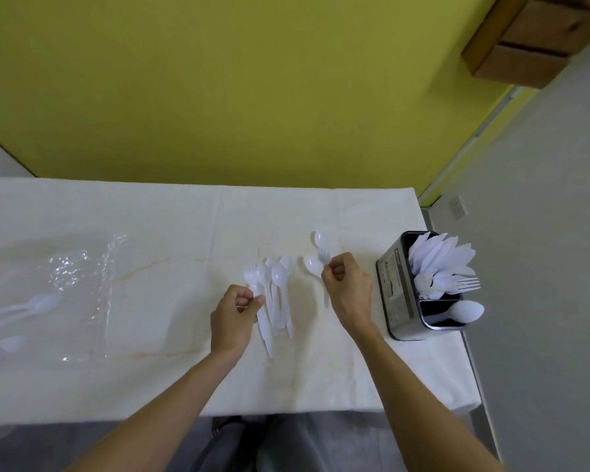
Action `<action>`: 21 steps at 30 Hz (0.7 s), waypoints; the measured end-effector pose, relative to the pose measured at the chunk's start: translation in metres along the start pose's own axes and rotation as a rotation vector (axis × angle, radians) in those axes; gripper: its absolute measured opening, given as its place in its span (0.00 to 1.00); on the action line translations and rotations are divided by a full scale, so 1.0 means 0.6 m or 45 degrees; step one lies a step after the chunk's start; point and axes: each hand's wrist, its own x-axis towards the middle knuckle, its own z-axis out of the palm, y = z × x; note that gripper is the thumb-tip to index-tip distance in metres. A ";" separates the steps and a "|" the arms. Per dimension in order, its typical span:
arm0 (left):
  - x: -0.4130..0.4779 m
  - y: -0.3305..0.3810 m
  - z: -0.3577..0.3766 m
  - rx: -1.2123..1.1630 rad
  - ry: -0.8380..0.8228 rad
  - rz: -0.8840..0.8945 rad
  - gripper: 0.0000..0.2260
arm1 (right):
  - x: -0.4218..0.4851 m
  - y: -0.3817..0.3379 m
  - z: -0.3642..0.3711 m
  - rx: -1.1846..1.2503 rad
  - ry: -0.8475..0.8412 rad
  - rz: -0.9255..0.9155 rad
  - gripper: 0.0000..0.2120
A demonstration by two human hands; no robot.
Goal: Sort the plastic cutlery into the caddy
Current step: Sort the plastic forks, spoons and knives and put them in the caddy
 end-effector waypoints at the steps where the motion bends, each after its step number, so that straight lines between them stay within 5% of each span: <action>1: -0.001 0.017 0.011 -0.021 -0.034 0.041 0.06 | -0.009 -0.008 -0.018 0.072 0.061 -0.044 0.03; 5: -0.016 0.096 0.082 -0.268 -0.228 0.176 0.05 | -0.035 -0.021 -0.109 0.352 0.468 -0.093 0.04; 12: -0.089 0.199 0.235 -0.447 -0.528 0.365 0.06 | -0.058 0.039 -0.261 0.333 1.153 0.055 0.05; 16: -0.108 0.198 0.287 -0.207 -0.532 0.527 0.06 | -0.049 0.083 -0.272 0.149 1.162 0.053 0.07; 21: -0.110 0.192 0.323 0.272 -0.500 0.951 0.04 | -0.037 0.108 -0.261 -0.237 0.931 -0.079 0.07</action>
